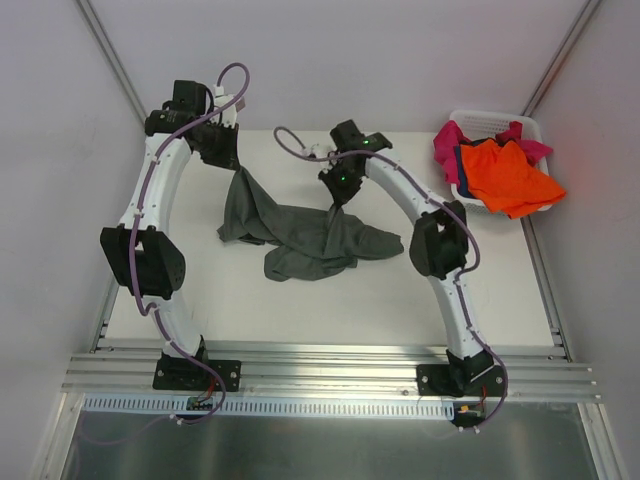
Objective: Fold and stack the t-shirts
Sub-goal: Flatten out the tshirt
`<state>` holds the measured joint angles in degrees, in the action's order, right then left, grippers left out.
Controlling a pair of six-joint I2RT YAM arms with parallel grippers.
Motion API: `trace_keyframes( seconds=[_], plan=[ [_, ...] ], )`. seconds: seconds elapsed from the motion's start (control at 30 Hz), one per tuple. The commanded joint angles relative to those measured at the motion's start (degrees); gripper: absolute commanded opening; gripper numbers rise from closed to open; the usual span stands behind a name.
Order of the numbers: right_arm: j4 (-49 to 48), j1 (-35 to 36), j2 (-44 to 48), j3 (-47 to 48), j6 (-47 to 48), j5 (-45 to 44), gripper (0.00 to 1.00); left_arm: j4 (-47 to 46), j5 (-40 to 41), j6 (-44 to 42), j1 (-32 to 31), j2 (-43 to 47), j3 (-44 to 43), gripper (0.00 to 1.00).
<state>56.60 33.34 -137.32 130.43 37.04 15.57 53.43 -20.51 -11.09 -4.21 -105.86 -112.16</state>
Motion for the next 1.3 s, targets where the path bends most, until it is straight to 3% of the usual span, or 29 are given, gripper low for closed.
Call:
trace_keyframes(
  seconds=[0.0,0.17,0.37,0.57,0.77,0.97,1.13,1.27],
  plan=[
    [-3.3,-4.8,15.3,1.8,0.5,-8.0,0.01,0.2,-3.2,0.6,-0.6,-0.3,-5.9,0.00],
    [-7.1,-7.1,23.7,3.0,0.5,-13.5,0.01,0.2,-6.6,1.1,-0.7,-2.4,-12.5,0.00],
    [-8.6,-4.5,34.2,2.3,1.6,-19.5,0.01,0.2,-7.4,-1.6,-3.7,0.3,-17.9,0.00],
    [-10.4,0.6,46.1,-3.0,2.2,-28.4,0.01,0.2,-5.0,-2.6,-7.6,8.6,-22.0,0.00],
    [-10.6,1.7,58.4,-8.5,1.7,-36.4,0.01,-0.6,-0.6,-3.7,-9.1,21.7,-19.4,0.00],
    [-5.7,-3.5,69.3,-13.5,3.3,-39.3,0.01,-1.5,7.3,-9.5,-9.1,33.3,-13.5,0.00],
    [1.2,-7.5,74.0,-10.6,-2.7,-34.0,0.01,-1.4,3.1,-6.0,-5.1,37.0,-13.4,0.00],
    [1.3,-12.1,75.4,-11.3,-4.3,-31.1,0.01,-1.4,1.2,-6.1,-4.3,37.4,-11.3,0.00]
  ],
)
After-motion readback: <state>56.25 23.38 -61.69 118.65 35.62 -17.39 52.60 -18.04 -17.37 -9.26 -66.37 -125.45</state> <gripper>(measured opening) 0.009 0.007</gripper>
